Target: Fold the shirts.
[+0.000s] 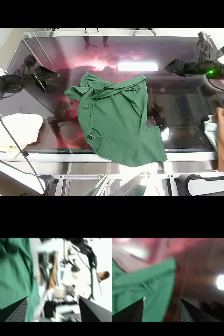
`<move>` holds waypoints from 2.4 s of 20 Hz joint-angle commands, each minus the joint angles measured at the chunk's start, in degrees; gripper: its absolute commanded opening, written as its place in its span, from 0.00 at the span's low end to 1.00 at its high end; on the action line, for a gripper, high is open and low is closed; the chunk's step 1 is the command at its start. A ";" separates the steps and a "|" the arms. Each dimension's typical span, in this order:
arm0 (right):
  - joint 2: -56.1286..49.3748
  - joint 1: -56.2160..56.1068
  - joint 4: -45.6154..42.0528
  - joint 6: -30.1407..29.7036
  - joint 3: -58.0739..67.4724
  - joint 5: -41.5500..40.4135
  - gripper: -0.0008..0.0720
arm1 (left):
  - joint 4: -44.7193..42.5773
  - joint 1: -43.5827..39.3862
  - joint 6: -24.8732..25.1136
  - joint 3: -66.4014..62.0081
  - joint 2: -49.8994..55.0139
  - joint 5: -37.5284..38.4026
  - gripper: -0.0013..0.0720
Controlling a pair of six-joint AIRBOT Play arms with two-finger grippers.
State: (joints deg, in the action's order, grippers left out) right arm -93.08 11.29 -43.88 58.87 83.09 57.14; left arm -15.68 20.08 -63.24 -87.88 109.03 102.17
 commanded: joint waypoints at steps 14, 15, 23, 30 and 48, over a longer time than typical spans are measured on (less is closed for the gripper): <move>-22.12 -6.60 0.81 10.43 10.43 8.00 0.52 | -40.09 -25.03 -18.47 37.83 -25.55 -23.65 0.90; -22.75 -6.73 1.73 10.38 10.97 8.94 0.51 | -40.00 -26.51 -18.47 38.21 -24.44 -24.59 0.90; -24.52 -8.96 5.53 10.34 11.45 9.11 0.36 | -40.37 -33.86 -16.52 28.33 -12.98 -26.25 0.63; -23.74 -6.03 6.64 7.89 12.61 6.73 0.03 | -45.92 -31.28 -16.06 18.18 -12.02 -19.54 0.03; 25.70 -17.33 23.58 7.89 -62.07 -4.39 0.03 | -42.69 -17.29 1.79 -30.95 13.64 -11.10 0.04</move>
State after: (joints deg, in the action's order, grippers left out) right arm -75.68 1.93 -28.45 64.86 32.97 63.00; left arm -61.10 2.63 -65.89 -117.05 120.81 92.71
